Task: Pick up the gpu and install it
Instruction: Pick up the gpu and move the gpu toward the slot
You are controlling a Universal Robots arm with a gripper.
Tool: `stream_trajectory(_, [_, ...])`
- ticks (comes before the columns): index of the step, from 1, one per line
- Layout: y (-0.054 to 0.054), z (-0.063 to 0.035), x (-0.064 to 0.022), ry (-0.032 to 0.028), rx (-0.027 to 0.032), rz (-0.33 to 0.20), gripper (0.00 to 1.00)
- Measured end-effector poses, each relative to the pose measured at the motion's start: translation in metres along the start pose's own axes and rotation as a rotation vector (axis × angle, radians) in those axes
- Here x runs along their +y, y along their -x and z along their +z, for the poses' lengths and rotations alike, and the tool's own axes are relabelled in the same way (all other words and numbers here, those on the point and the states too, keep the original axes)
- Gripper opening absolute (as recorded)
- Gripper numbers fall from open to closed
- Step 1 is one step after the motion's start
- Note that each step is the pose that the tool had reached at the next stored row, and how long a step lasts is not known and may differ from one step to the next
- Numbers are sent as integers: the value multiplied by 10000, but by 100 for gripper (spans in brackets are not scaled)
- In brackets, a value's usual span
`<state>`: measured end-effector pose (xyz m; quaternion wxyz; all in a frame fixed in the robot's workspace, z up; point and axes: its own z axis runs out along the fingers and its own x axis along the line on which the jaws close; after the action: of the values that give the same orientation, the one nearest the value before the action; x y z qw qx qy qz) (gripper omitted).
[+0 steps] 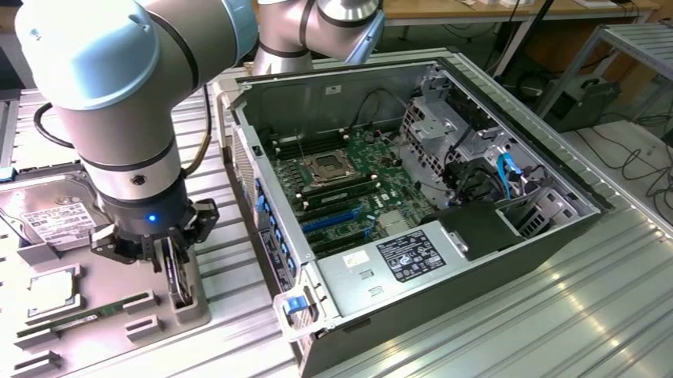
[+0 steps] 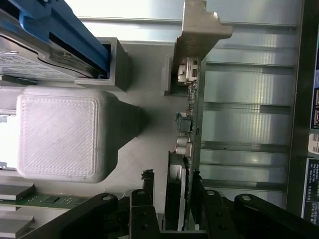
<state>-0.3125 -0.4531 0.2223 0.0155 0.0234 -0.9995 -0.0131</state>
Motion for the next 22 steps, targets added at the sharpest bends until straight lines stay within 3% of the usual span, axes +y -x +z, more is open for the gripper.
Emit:
stream_trajectory(9, [7,15,-1,-17,-2,32,40])
stream_trajectory(11, [12,16,-1,-25,-1,33,38])
stream_trajectory(13, [15,17,-1,-30,2,35,28])
stream_trajectory(22, [16,18,-2,-30,2,34,28])
